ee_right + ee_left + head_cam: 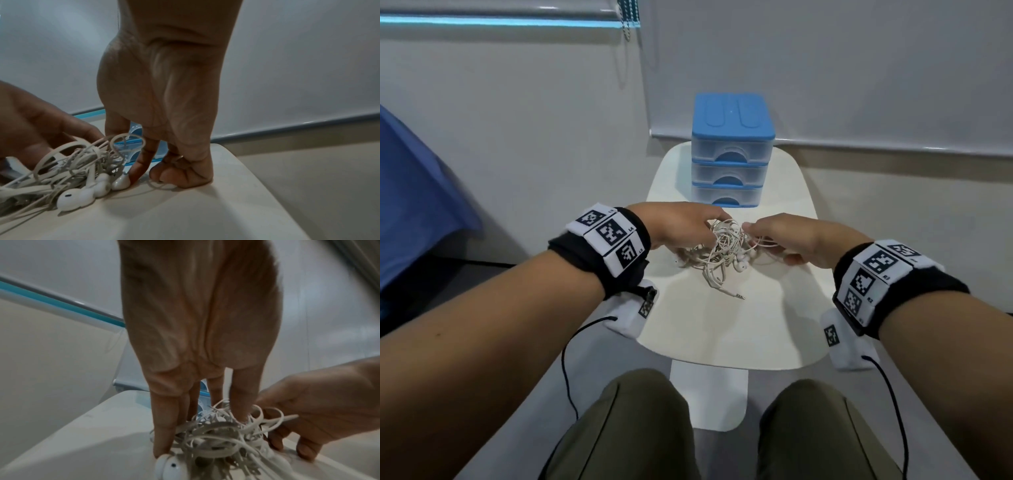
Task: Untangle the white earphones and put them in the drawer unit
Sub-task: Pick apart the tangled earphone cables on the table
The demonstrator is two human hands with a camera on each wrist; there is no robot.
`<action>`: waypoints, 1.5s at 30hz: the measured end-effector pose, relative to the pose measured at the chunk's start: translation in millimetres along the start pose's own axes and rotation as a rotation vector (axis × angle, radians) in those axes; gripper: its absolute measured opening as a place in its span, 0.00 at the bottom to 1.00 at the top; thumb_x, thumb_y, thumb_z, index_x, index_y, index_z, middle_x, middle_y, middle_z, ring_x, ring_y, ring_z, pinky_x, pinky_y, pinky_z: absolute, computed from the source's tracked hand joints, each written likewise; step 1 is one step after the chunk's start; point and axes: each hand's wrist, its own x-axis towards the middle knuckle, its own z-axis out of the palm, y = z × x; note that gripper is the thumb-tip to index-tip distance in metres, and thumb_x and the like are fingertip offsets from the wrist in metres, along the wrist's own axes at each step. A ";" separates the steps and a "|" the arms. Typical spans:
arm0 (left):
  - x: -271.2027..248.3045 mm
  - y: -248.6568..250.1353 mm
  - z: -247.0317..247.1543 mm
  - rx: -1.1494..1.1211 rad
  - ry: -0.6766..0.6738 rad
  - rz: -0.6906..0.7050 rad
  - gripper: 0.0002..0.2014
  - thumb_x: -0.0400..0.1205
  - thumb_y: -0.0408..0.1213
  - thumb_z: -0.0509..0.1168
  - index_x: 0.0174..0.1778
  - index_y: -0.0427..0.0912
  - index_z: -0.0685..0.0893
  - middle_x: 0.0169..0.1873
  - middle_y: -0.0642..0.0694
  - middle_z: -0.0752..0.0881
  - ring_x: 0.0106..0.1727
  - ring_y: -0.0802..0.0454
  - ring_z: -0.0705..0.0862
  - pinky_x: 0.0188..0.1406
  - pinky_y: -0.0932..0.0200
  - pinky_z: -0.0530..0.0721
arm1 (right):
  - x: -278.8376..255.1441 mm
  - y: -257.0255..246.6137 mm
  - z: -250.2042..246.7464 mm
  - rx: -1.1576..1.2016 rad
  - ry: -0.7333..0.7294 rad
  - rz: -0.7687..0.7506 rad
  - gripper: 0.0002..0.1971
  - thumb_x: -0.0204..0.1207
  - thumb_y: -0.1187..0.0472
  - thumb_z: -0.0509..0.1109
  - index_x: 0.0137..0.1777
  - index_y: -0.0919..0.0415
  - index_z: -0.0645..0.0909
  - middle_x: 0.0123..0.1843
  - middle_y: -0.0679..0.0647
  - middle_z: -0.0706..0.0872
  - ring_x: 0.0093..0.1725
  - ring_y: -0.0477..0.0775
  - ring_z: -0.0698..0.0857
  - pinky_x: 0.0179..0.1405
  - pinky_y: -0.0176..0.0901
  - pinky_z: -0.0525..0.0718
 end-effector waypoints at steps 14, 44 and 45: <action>-7.9 4.1 5.6 0.287 0.229 0.071 0.16 0.74 0.40 0.79 0.45 0.46 0.76 0.42 0.51 0.80 0.41 0.49 0.76 0.39 0.54 0.76 | -13.4 5.7 -2.7 0.210 0.068 -0.003 0.17 0.89 0.47 0.60 0.46 0.55 0.85 0.41 0.50 0.85 0.38 0.49 0.76 0.40 0.45 0.70; -55.8 1.5 47.4 -0.996 0.380 0.249 0.07 0.85 0.25 0.68 0.52 0.41 0.81 0.45 0.36 0.88 0.38 0.47 0.85 0.42 0.53 0.89 | -65.1 -6.1 13.3 0.411 0.573 -0.612 0.05 0.79 0.60 0.75 0.54 0.53 0.86 0.45 0.47 0.88 0.43 0.45 0.84 0.47 0.39 0.80; -56.1 -0.2 47.6 -0.999 0.398 0.252 0.08 0.84 0.24 0.68 0.51 0.42 0.81 0.43 0.38 0.88 0.36 0.48 0.85 0.41 0.54 0.89 | -67.7 -5.6 12.2 0.460 0.667 -0.712 0.04 0.78 0.61 0.75 0.52 0.56 0.87 0.43 0.46 0.87 0.43 0.45 0.83 0.47 0.37 0.79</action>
